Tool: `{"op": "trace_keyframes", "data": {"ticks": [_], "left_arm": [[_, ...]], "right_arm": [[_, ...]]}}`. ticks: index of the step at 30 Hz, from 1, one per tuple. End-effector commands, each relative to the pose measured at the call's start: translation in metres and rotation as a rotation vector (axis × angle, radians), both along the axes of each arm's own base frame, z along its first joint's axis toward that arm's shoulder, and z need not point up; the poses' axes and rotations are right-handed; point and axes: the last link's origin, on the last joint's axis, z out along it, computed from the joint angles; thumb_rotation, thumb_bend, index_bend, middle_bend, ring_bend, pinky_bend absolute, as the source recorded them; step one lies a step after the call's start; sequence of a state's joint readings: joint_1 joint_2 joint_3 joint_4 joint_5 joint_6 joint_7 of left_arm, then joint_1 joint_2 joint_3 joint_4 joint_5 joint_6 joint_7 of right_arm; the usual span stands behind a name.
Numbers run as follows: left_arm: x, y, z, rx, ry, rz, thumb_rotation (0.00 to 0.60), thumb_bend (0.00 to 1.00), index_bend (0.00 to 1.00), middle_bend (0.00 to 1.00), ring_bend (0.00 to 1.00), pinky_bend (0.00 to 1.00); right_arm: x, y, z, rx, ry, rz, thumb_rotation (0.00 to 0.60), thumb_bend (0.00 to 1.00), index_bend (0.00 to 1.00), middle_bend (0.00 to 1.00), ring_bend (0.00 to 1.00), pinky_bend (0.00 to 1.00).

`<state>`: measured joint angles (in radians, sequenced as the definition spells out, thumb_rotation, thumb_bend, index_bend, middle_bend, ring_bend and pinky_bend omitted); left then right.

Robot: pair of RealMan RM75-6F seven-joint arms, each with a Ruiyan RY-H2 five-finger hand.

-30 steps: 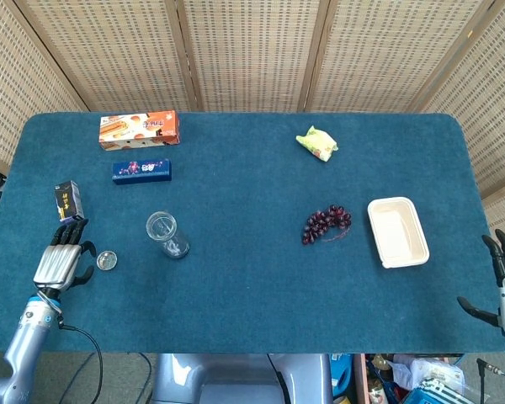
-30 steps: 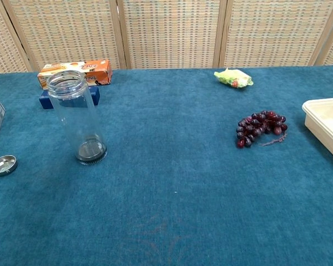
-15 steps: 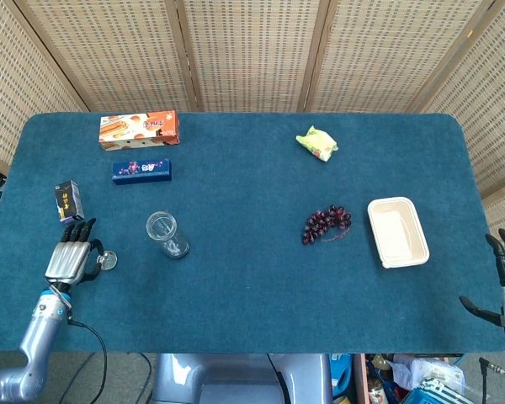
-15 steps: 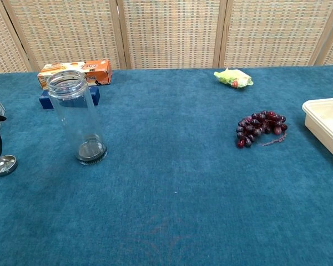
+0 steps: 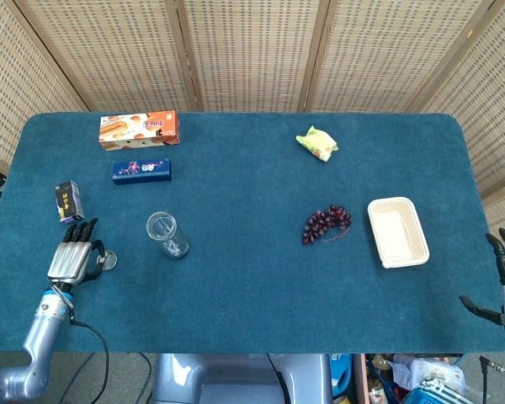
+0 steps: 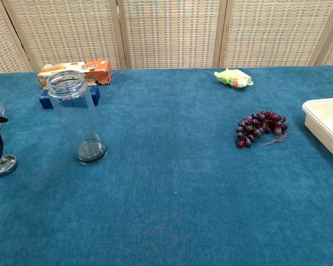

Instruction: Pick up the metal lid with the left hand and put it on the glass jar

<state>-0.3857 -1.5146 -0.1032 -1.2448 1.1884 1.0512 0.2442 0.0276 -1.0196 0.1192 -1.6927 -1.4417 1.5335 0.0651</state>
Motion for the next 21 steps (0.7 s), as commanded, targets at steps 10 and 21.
{"op": "trace_keyframes", "data": {"ticks": [10,21], "left_arm": [[0.0004,0.0005,-0.0048,-0.011,0.001,0.008,0.6,0.48,0.52,0.0,0.0,0.0],[0.0018,0.002,-0.0037,-0.005,-0.007,0.008,0.6,0.48,0.58,0.0,0.0,0.0]], "right_arm": [[0.0001,0.0001,0.0022,-0.004,-0.007,0.002,0.6,0.0,0.03,0.0,0.0,0.0],[-0.0002,-0.0001,0.0019,-0.002,-0.01,0.002,0.6,0.0,0.03,0.0,0.0,0.0]]}}
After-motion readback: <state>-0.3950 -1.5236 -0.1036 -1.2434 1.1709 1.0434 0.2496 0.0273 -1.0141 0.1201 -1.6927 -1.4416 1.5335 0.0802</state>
